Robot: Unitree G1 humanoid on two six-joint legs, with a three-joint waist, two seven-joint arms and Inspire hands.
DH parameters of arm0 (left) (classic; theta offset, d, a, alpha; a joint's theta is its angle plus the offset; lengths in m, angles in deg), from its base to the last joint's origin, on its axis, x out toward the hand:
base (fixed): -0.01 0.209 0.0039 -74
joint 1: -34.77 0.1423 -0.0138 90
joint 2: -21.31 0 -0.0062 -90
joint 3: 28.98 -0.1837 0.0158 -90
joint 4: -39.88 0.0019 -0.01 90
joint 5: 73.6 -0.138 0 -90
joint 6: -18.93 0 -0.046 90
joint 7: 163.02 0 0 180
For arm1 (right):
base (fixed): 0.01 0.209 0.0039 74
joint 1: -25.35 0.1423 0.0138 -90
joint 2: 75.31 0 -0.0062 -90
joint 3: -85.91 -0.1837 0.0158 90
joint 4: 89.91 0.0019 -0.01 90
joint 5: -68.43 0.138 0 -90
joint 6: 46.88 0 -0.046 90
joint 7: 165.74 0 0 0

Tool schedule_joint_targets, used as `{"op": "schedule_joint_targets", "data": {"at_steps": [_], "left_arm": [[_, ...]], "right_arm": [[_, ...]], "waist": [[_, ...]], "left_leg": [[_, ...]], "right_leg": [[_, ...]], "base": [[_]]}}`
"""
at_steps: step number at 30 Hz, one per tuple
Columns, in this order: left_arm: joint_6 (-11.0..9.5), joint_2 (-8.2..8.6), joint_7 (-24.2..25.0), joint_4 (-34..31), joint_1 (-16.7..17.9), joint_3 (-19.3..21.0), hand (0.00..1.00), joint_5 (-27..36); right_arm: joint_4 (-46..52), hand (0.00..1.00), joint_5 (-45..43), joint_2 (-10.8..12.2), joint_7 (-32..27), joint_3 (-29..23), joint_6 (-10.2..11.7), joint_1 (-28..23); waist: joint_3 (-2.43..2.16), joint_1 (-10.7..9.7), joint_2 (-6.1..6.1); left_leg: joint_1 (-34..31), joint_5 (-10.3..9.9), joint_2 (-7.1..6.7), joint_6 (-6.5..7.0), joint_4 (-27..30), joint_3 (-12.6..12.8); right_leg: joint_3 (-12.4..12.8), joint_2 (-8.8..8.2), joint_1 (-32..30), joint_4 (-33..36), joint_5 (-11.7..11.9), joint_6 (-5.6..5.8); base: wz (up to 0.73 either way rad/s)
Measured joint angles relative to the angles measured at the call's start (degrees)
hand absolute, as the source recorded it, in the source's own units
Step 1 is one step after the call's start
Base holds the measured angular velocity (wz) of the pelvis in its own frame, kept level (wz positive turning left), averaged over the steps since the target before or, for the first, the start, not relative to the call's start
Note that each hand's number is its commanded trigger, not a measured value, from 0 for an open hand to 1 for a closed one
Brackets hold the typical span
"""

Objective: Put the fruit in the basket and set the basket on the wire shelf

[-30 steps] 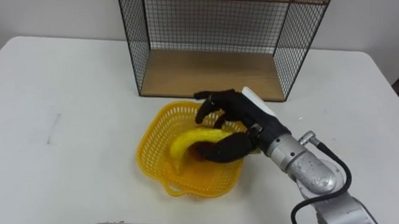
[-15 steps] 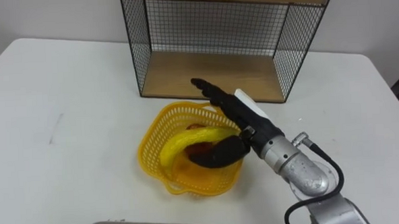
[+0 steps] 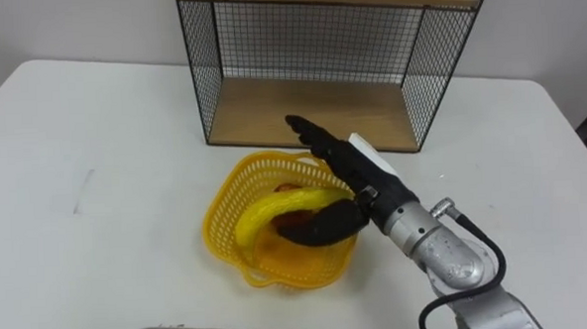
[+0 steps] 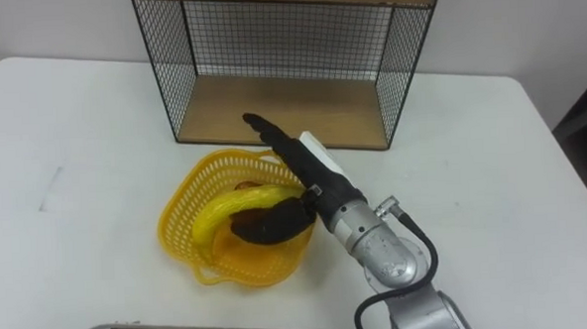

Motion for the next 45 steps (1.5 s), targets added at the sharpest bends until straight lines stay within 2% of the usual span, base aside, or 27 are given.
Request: {"op": "schedule_joint_targets", "data": {"at_steps": [5,8,11,13,14,18,21,22,23,25,27,29,31,32,34,36,38,40,41,44,45], "left_arm": [[-1.3,-0.07,-1.1,0.8,1.9,1.3,0.0,6.5],[-2.0,-0.01,-1.9,1.1,3.4,4.2,0.0,10.6],[-2.5,0.17,-3.8,4.2,3.6,8.7,0.0,20.3],[-3.3,0.17,-6.2,6.0,4.4,13.1,0.0,29.6],[-3.4,0.17,-6.8,6.4,4.6,14.3,0.0,31.8],[-4.8,0.49,-12.3,7.1,6.3,23.7,0.0,46.4],[-6.3,0.88,-17.7,5.6,7.2,31.1,0.0,58.5],[-6.5,1.01,-20.5,4.0,7.7,33.6,0.0,62.7],[-6.7,1.09,-22.0,3.1,7.9,34.5,0.0,64.0],[-7.1,1.32,-28.6,-1.4,8.2,36.8,0.0,66.6],[-7.5,1.73,-33.5,-6.8,8.5,38.6,0.0,67.1],[-9.3,1.71,-38.6,-12.4,8.6,38.8,0.0,67.0],[-11.2,1.71,-45.4,-21.5,8.4,39.2,0.0,64.3],[-11.8,1.67,-46.8,-23.7,8.2,39.5,0.0,63.5],[-13.0,1.47,-52.9,-36.0,7.8,39.7,0.0,60.3],[-14.3,1.18,-55.7,-42.7,7.8,39.7,0.0,55.3],[-14.8,0.55,-57.9,-46.9,6.3,39.7,0.0,51.8],[-15.4,0.0,-59.9,-53.8,5.3,38.4,0.0,50.5],[-15.5,-0.01,-60.1,-55.2,5.0,38.0,0.0,50.0],[-15.9,-0.02,-59.9,-59.1,3.1,35.3,0.0,46.8],[-15.9,-0.02,-59.4,-60.2,2.7,34.0,0.0,45.6]], "right_arm": [[0.0,0.0,0.5,-0.1,-1.9,-1.2,0.2,0.0],[0.1,0.0,4.8,-0.3,-3.1,-2.8,0.8,-0.9],[0.4,0.0,10.8,-0.3,-3.6,-5.6,0.8,-2.1],[1.2,0.0,16.4,-0.7,-5.2,-8.4,0.9,-2.8],[1.3,0.0,17.9,-0.9,-5.7,-9.1,0.9,-2.9],[7.0,0.0,23.3,-1.3,-10.4,-15.1,0.9,-3.9],[9.7,0.0,27.1,-2.3,-14.2,-18.7,1.4,-5.3],[10.1,0.0,27.9,-2.3,-16.0,-19.7,1.4,-6.2],[10.3,0.0,28.2,-2.3,-16.7,-20.1,1.4,-6.8],[10.3,0.0,28.9,-2.3,-19.5,-20.7,1.4,-9.2],[10.3,0.0,28.4,-2.3,-21.6,-20.9,1.3,-10.8],[10.3,0.0,26.8,-2.2,-23.4,-20.9,1.3,-11.3],[11.6,0.0,23.0,-2.0,-25.4,-20.9,1.3,-11.8],[12.0,0.0,22.0,-2.0,-25.8,-20.9,1.4,-12.0],[13.9,0.0,21.6,-2.0,-27.6,-20.8,1.8,-14.0],[13.8,0.0,21.5,-2.0,-28.2,-20.8,1.9,-14.8],[13.7,0.0,21.5,-2.0,-28.7,-20.8,1.9,-15.6],[13.2,0.0,21.6,-2.0,-28.8,-20.8,1.9,-15.6],[13.1,0.0,21.6,-2.0,-28.8,-20.7,1.9,-15.6],[13.1,0.0,21.9,-1.9,-27.8,-20.2,1.9,-15.6],[13.1,0.0,22.0,-2.0,-26.9,-20.2,1.9,-15.6]], "waist": [[0.03,-0.1,0.39],[0.04,-0.2,0.67],[0.07,-0.4,1.18],[0.11,-0.3,1.62],[0.09,-0.2,1.72],[0.07,0.1,2.26],[-0.08,1.0,2.5],[-0.3,1.3,2.55],[-0.29,1.3,2.57],[-0.44,1.7,2.89],[-0.43,1.8,3.22],[-0.46,1.8,3.65],[-0.78,2.3,4.26],[-0.89,2.4,4.43],[-1.01,2.8,4.63],[-0.96,3.2,4.6],[-0.91,3.2,4.85],[-0.49,3.1,4.75],[-0.42,3.0,4.66],[0.26,2.5,4.72],[0.31,2.0,4.65]], "left_leg": [[0.0,0.0,-0.03,0.01,-0.1,-0.1],[0.1,0.0,-0.05,0.01,-0.1,-0.2],[0.0,0.0,-0.12,0.01,-0.1,-0.5],[0.6,0.0,-0.13,0.01,-0.2,-0.6],[0.6,0.0,-0.13,0.01,-0.3,-0.6],[0.5,0.0,-0.15,0.03,-0.2,-0.6],[0.9,0.0,-0.2,0.08,-0.4,-0.2],[1.2,0.1,-0.2,0.16,-0.7,-0.1],[1.3,0.1,-0.2,0.19,-0.8,-0.1],[1.5,0.2,-0.23,0.31,-1.0,0.0],[1.5,0.3,-0.34,0.46,-1.1,0.0],[1.5,0.3,-0.44,0.52,-1.1,0.0],[1.1,0.4,-0.52,0.58,-1.1,0.0],[1.0,0.4,-0.6,0.6,-1.1,0.0],[1.0,0.4,-0.88,0.6,-1.1,0.0],[1.0,0.4,-0.88,0.61,-1.3,0.0],[1.0,0.4,-0.91,0.62,-1.4,-0.1],[1.1,0.4,-0.89,0.62,-1.4,-0.2],[1.0,0.4,-0.89,0.62,-1.4,-0.2],[0.9,0.4,-0.95,0.63,-1.2,-0.5],[0.7,0.4,-1.06,0.63,-1.2,-0.7]], "right_leg": [[-0.2,-0.03,0.0,0.0,0.0,0.0],[-0.3,-0.03,0.2,-0.2,0.0,0.0],[-0.5,-0.09,0.3,-0.2,0.0,0.02],[-0.5,-0.09,0.8,-0.2,0.0,0.07],[-0.5,-0.1,0.8,-0.2,-0.1,0.09],[-0.3,-0.19,0.6,-0.2,-0.1,0.13],[0.0,-0.5,0.7,-0.1,-0.2,0.21],[0.2,-0.47,0.7,-0.1,-0.2,0.26],[0.1,-0.47,0.7,-0.1,-0.2,0.29],[0.0,-0.63,0.7,-0.2,-0.3,0.43],[0.0,-0.79,0.6,-0.1,-0.4,0.48],[0.0,-0.86,0.5,0.1,-0.4,0.58],[0.5,-0.89,0.0,0.2,-0.5,0.64],[0.5,-0.89,0.0,0.2,-0.5,0.65],[0.4,-0.87,-0.1,0.2,-0.5,0.66],[0.3,-0.88,-0.3,0.3,-0.5,0.66],[0.2,-0.9,-0.2,0.4,-0.5,0.67],[0.0,-0.9,-0.2,0.8,-0.5,0.68],[0.0,-0.91,-0.3,0.8,-0.5,0.69],[-0.1,-0.93,-0.3,0.8,-0.5,0.73],[-0.3,-1.0,-0.4,0.8,-0.6,0.79]], "base": [[0.0],[0.01],[0.05],[0.0],[0.0],[0.0],[-0.04],[-0.06],[0.0],[0.0],[0.0],[0.0],[0.0],[0.0],[0.0],[0.0],[0.0],[0.0],[0.03],[0.03],[0.06]]}}
